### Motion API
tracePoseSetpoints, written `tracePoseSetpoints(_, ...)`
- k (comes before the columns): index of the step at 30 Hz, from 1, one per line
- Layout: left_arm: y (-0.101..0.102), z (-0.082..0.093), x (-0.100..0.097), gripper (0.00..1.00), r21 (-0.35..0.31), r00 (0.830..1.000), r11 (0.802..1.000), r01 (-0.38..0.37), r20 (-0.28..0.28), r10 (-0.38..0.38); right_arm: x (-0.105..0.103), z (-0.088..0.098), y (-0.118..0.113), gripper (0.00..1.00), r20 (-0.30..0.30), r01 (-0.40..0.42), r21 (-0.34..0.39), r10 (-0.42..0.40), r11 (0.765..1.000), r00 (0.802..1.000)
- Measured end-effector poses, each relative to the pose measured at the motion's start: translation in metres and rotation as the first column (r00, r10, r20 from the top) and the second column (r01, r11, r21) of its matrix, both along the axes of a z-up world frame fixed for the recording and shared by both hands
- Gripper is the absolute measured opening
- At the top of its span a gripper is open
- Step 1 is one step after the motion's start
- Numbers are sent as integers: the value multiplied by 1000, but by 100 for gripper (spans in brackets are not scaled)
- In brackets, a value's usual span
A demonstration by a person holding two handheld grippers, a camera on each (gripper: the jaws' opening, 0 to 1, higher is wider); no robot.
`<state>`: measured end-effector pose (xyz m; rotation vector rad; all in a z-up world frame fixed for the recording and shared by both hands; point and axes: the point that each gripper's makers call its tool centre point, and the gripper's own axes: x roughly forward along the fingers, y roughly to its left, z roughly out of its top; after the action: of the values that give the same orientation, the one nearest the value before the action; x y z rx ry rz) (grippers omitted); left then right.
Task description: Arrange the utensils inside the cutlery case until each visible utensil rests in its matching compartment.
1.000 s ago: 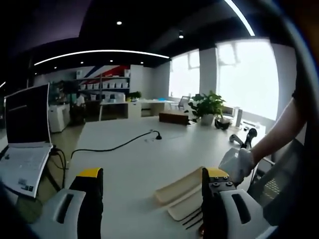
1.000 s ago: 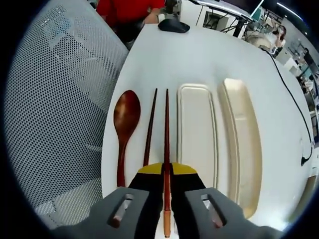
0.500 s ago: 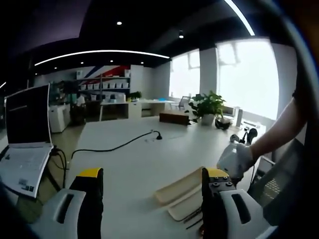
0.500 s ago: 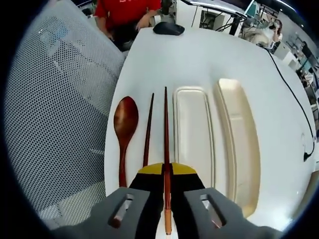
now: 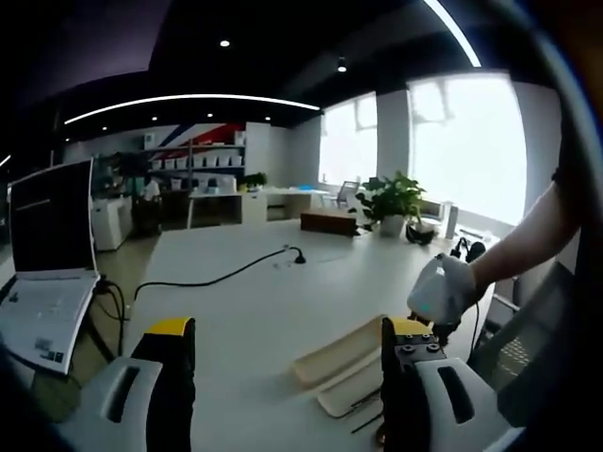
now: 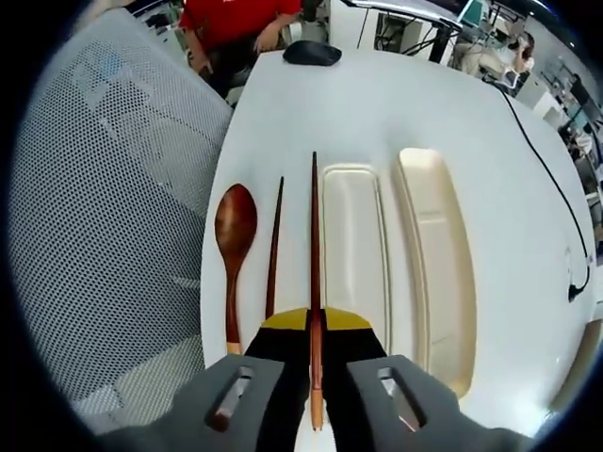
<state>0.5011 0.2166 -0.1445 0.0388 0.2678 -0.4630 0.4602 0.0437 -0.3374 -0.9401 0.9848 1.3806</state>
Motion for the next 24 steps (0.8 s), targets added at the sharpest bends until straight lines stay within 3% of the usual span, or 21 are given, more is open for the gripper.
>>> tracePoseSetpoints(24,0,-3,-1,84,9,1000,1000,4,-8,-4,21,21,-9,0,50,4,-57,-1,998,999)
